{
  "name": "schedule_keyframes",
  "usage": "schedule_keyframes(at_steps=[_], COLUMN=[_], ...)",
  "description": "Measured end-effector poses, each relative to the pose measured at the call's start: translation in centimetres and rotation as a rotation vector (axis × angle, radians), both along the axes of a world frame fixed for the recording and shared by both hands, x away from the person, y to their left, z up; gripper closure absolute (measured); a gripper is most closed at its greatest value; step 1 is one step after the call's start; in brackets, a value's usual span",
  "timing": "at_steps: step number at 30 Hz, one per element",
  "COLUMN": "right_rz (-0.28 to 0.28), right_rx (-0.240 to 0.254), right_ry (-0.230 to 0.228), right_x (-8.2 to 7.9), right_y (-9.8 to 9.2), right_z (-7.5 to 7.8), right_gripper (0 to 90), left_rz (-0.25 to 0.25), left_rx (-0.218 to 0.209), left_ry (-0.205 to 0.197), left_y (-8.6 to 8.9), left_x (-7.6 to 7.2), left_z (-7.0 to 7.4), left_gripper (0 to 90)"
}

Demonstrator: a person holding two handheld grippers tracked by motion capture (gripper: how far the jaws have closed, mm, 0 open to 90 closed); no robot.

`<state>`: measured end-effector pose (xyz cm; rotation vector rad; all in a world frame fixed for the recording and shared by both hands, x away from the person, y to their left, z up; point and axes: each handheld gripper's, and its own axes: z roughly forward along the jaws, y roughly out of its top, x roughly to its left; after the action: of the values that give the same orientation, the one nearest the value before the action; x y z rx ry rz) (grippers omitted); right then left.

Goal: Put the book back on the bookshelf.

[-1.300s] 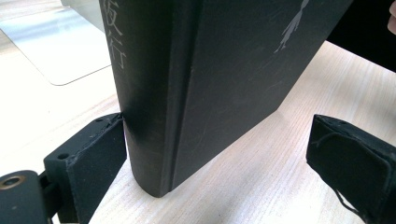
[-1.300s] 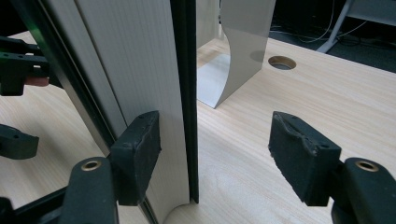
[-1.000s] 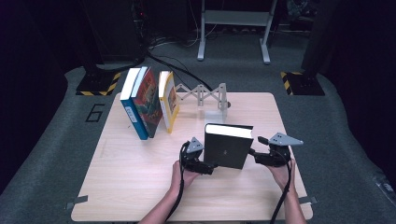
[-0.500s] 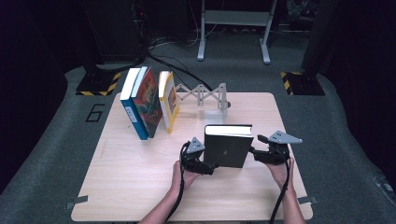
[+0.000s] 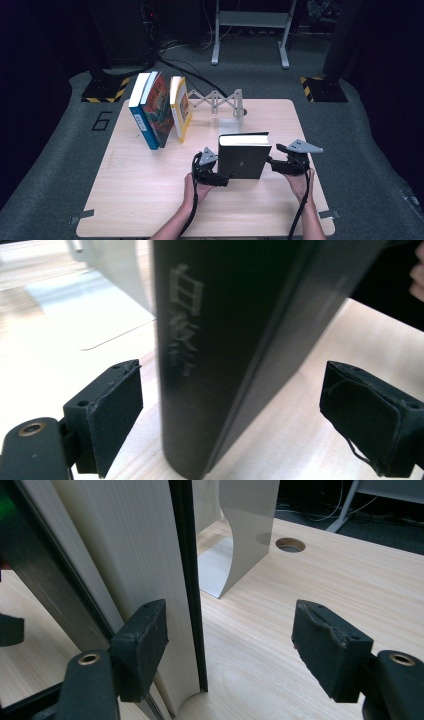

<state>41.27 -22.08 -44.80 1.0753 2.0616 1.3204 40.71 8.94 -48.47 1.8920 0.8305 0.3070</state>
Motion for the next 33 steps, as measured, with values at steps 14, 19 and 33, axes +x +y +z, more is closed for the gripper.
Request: schedule_keyframes(at_steps=[14,19,33], right_rz=[-0.035,-0.037,-0.030], right_rx=[0.008,0.012,0.030], right_ry=[0.001,0.003,0.003], right_x=[-0.2,0.0,0.7], right_y=[0.5,0.5,0.4], right_z=[0.0,0.0,-0.2], right_gripper=[29.8,29.7,30.3], left_rz=[0.054,0.077,0.133], left_rx=[0.009,0.001,-0.019], left_ry=[-0.005,-0.011,-0.024], left_y=[-1.2,-1.3,-1.5], left_x=[-0.6,-0.9,-1.9], left_z=[-0.2,-0.4,-0.8], left_gripper=[15.1,15.7,15.5])
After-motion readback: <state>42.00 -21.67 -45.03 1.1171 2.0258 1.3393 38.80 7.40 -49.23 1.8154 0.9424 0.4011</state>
